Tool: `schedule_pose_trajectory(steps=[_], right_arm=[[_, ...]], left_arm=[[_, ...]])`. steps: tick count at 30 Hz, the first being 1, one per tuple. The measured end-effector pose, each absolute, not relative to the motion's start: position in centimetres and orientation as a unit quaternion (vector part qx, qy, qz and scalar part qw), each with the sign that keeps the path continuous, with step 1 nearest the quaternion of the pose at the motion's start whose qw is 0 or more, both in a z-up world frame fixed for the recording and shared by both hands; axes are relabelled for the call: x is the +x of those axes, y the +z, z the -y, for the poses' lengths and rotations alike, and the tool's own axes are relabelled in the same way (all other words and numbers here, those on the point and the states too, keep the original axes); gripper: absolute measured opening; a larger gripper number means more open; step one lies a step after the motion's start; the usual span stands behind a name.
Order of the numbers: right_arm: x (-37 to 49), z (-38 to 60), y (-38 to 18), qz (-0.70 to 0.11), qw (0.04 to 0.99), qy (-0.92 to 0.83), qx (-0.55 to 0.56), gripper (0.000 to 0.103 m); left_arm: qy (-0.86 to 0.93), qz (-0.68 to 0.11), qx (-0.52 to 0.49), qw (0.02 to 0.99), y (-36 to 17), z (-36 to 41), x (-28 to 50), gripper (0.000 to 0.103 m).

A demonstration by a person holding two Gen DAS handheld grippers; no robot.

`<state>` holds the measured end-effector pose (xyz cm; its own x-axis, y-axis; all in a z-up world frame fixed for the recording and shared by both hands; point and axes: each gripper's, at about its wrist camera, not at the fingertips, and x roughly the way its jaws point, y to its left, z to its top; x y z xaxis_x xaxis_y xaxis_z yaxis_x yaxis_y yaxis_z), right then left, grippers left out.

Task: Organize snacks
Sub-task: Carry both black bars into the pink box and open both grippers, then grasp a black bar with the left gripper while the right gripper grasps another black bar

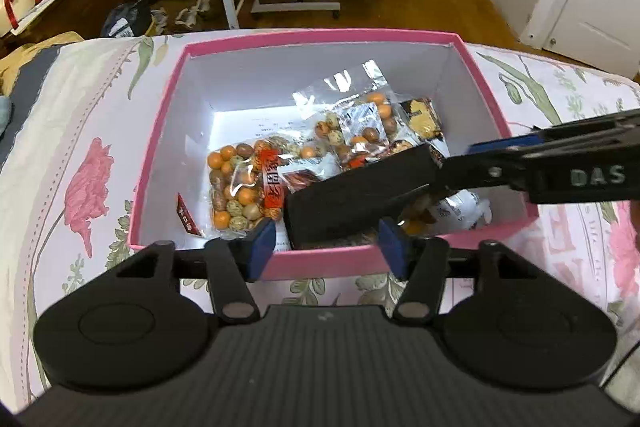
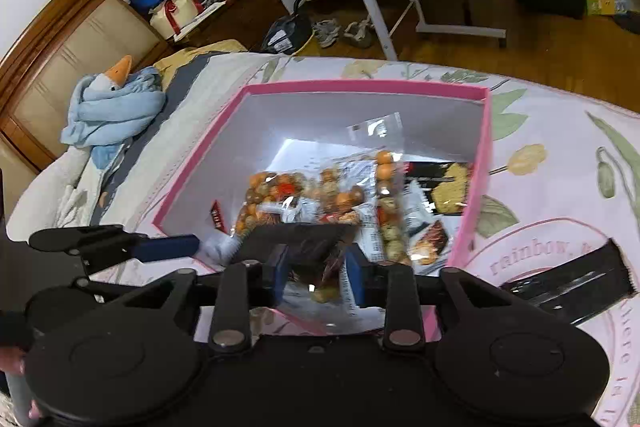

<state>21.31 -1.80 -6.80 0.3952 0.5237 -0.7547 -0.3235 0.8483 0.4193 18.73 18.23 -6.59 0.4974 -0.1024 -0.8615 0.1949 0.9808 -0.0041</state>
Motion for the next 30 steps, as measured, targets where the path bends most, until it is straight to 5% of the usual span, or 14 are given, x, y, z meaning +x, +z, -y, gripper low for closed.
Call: schedule_pose_trajectory(steps=[17,30], right_arm=[[17.3,14.1,0.3,-0.446,0.870,0.210,0.030,0.065],[21.2,21.0,-7.8,-0.430,0.875,0.221,0.015,0.069]], left_arm=[[-0.173,-0.467,0.052,0.865,-0.7,-11.2,15.4,0.060],[-0.223,-0.485,0.000,0.845,-6.2,2.0,18.9,0.060]])
